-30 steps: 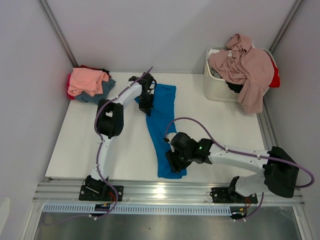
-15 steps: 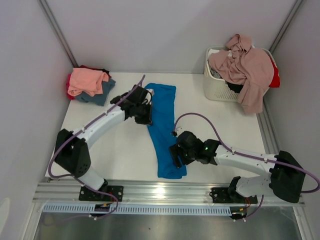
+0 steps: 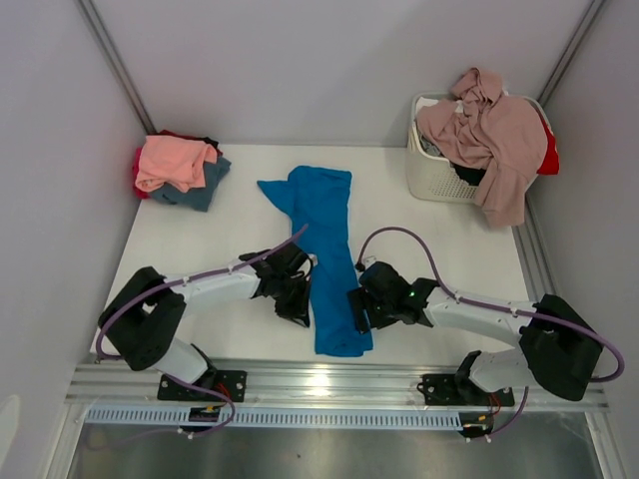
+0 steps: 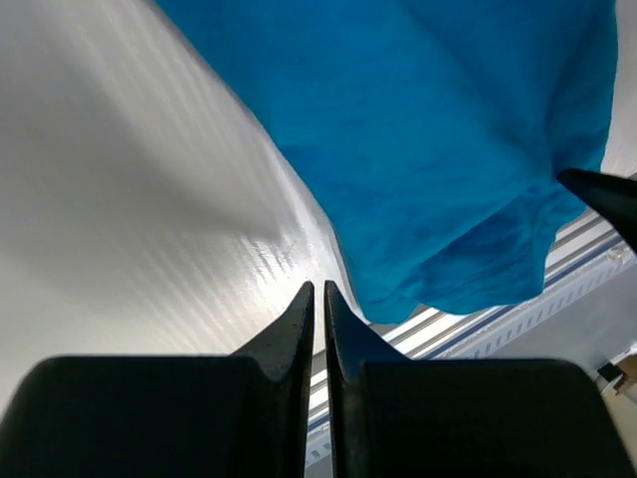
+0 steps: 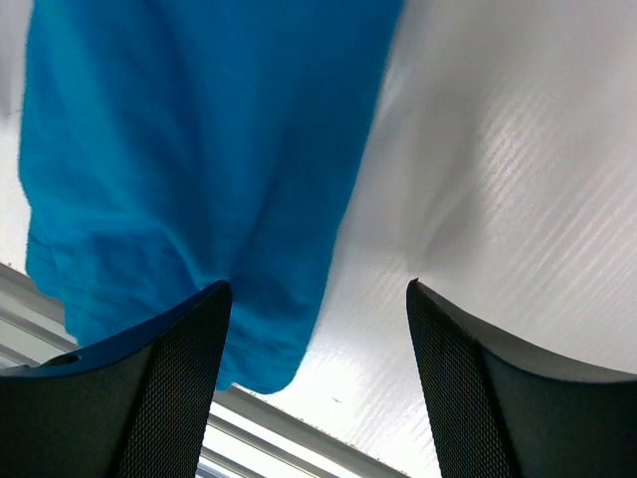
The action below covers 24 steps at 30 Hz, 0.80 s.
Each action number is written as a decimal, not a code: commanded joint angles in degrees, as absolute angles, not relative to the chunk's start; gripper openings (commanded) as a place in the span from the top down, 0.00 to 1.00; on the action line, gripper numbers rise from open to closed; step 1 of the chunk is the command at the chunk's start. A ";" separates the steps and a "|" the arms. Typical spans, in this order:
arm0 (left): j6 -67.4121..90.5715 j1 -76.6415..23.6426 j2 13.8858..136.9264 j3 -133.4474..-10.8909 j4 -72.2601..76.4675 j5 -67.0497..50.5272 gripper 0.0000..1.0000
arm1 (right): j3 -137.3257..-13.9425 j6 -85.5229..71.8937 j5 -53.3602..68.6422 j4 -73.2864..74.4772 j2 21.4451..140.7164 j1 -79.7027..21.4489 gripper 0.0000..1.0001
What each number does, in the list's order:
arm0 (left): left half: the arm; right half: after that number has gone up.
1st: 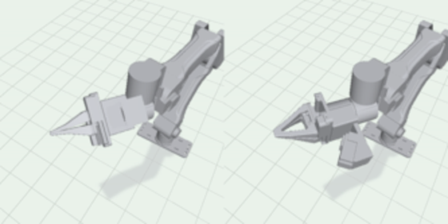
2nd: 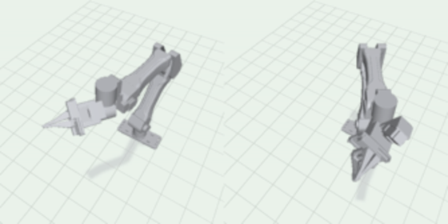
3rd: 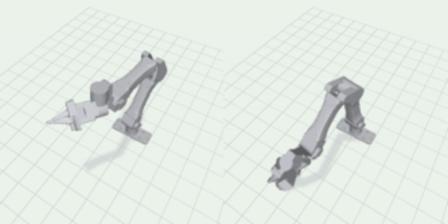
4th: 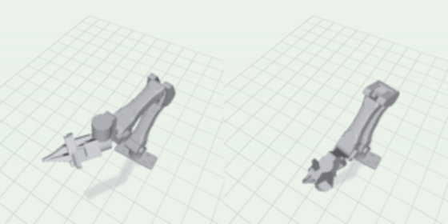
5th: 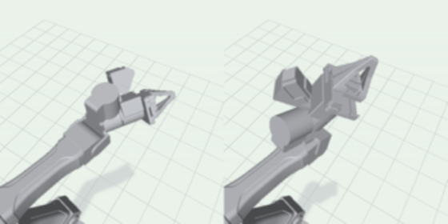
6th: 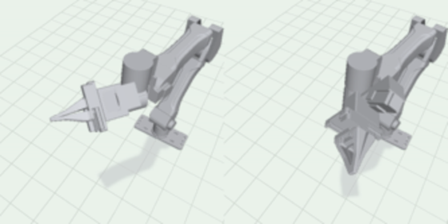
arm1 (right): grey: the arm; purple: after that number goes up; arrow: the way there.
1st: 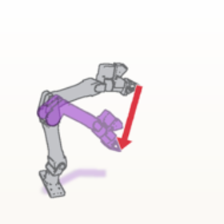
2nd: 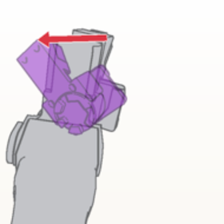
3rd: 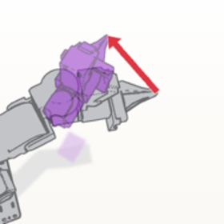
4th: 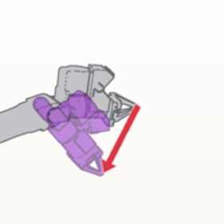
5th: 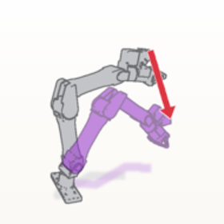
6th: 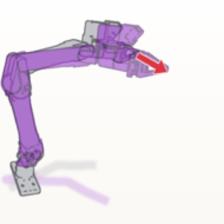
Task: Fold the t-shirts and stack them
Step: Rotate the tshirt 90 degrees, then grab the bottom of the folded rectangular tshirt with right arm
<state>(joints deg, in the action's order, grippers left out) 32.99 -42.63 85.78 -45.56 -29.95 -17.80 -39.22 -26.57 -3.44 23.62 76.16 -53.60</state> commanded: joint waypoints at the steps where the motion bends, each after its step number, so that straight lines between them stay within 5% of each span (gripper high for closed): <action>1: 35.94 -44.55 83.49 -44.12 -23.12 -20.22 0.91 | -37.18 -28.03 1.04 20.57 73.39 -51.08 0.25; 17: 38.67 -48.16 84.64 -38.85 -15.92 -25.31 0.90 | -19.61 -37.78 25.47 -2.96 69.87 -43.33 0.24; 22: 40.16 -48.51 83.67 -37.44 -13.36 -28.56 0.91 | -14.16 -44.37 33.83 -19.64 75.91 -44.20 0.28; 24: 40.86 -48.69 82.71 -36.92 -12.57 -29.26 0.91 | -14.50 -46.23 34.28 -21.79 78.39 -46.22 0.38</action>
<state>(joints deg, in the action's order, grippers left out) 38.85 -47.94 85.60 -37.58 -16.60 -25.91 -17.15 -41.93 30.70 -16.56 73.82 -43.81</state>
